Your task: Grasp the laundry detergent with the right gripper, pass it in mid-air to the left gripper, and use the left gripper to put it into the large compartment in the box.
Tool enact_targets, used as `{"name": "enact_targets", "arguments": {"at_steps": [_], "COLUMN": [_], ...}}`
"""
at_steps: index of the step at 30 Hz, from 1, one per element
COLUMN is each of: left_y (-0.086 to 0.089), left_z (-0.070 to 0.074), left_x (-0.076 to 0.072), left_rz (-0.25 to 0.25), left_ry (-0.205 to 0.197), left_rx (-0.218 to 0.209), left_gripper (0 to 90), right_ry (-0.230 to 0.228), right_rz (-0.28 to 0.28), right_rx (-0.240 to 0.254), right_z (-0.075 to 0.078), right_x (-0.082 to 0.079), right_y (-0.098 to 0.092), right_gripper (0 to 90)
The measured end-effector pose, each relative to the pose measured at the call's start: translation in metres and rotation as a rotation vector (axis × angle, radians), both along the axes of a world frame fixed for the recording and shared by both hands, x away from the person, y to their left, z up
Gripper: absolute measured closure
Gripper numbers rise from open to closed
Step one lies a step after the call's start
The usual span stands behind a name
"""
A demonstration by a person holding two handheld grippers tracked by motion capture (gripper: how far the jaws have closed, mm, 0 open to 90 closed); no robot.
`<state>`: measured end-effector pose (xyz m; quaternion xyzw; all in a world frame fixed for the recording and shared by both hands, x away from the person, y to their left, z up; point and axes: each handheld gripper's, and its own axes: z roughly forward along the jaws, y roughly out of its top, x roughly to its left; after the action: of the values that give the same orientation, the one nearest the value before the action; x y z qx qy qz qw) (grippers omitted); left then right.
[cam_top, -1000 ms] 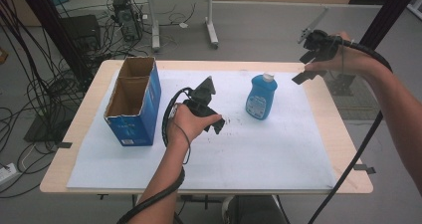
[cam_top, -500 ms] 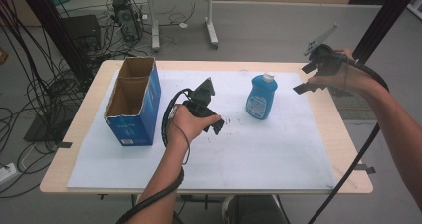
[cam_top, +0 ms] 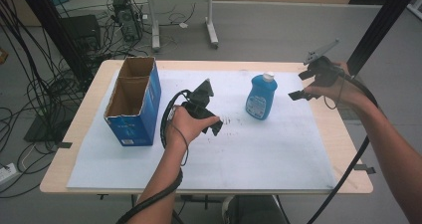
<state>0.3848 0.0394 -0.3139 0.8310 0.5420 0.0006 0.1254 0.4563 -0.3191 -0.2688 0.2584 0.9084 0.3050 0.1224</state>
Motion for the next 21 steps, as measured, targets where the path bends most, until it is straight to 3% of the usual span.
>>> {"name": "enact_targets", "arguments": {"at_steps": [21], "left_y": [-0.004], "left_z": [-0.001], "left_x": [-0.001], "left_rz": [-0.01], "left_ry": [-0.005], "left_rx": [0.005], "left_gripper": [6.9], "right_ry": [-0.064], "right_rz": [-0.04], "right_rx": [0.069], "right_z": [-0.027], "right_x": [-0.006], "right_y": [0.003], "right_gripper": [4.1]}}
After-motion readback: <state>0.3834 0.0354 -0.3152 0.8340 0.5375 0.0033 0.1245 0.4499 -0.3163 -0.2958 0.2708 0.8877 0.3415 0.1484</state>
